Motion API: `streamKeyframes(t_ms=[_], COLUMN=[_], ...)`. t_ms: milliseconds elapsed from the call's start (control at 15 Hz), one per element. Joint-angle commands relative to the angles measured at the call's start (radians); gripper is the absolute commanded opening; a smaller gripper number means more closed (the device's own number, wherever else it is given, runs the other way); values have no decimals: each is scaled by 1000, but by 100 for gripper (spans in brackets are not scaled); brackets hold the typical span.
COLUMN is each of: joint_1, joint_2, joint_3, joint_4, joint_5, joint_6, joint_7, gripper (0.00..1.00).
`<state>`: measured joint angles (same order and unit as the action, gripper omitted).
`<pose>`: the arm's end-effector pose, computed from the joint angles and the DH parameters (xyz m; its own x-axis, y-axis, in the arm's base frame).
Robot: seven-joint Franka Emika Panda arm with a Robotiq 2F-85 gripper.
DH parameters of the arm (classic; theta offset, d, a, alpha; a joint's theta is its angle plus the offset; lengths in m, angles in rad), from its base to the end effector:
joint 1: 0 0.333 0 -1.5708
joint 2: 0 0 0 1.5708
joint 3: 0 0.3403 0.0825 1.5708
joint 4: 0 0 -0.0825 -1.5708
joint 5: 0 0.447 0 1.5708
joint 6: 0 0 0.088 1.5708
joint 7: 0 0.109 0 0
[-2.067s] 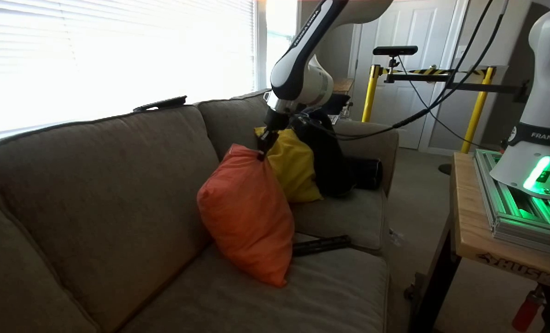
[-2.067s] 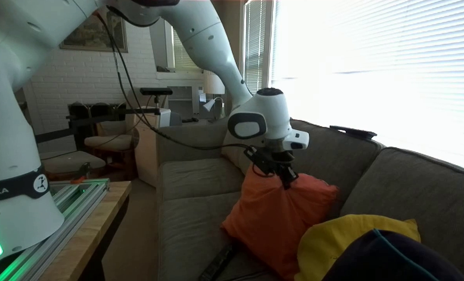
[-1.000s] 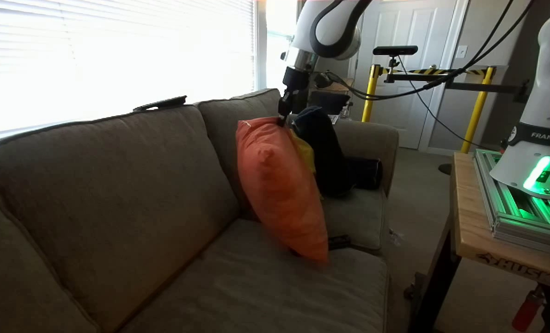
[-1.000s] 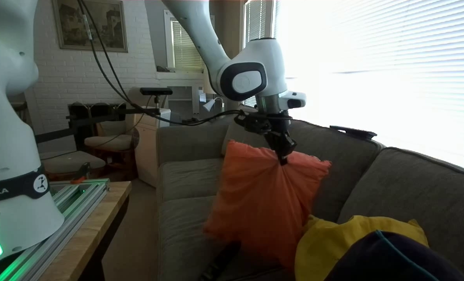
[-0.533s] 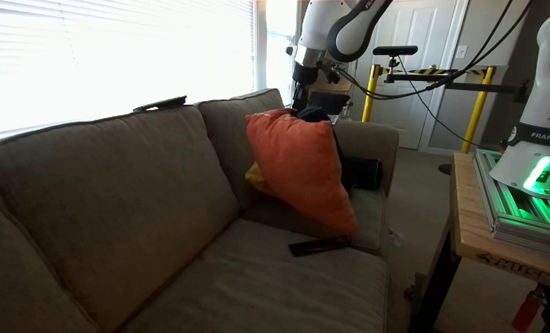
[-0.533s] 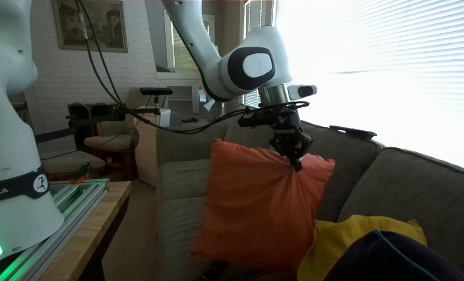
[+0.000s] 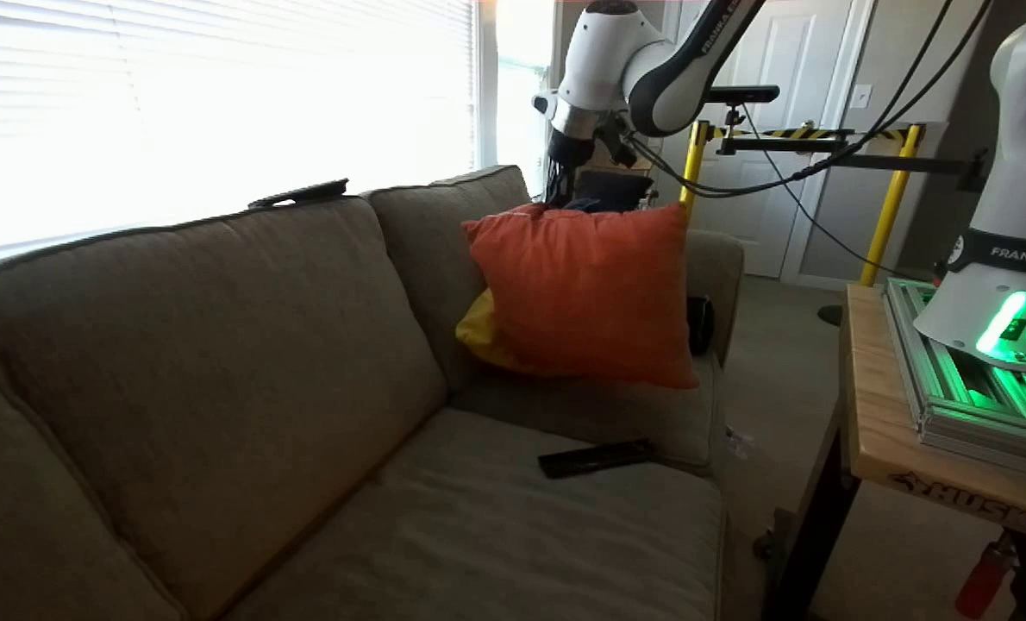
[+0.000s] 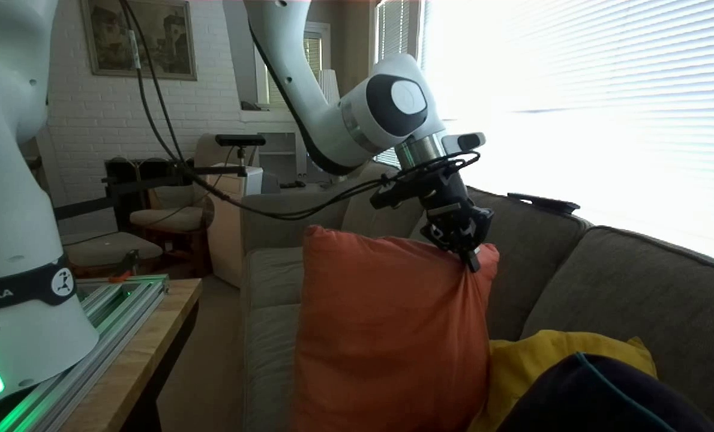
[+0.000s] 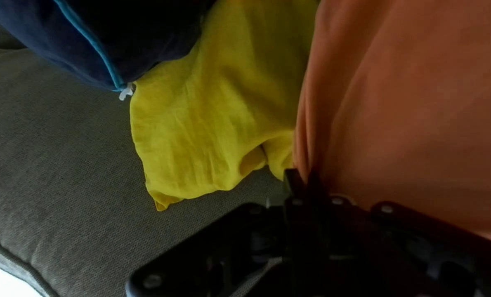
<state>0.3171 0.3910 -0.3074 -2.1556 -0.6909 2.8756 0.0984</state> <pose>0.6336 0.0427 0.2174 0.7892 0.5862 0.1832 0.4691 -0.7678 0.4364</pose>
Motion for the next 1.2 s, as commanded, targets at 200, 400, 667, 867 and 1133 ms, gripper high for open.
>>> streamKeyframes(t_ms=[200, 400, 667, 867, 1133], joint_1=[171, 258, 323, 356, 368], joint_2=[275, 403, 551, 647, 698], joint_3=[-170, -248, -312, -356, -363], joint_4=[179, 252, 351, 411, 439], joint_5=[-13, 18, 59, 191, 396], joint_6=[206, 253, 228, 226, 269], joint_7=[421, 583, 746, 760, 702], gripper=[1, 1, 1, 3, 43])
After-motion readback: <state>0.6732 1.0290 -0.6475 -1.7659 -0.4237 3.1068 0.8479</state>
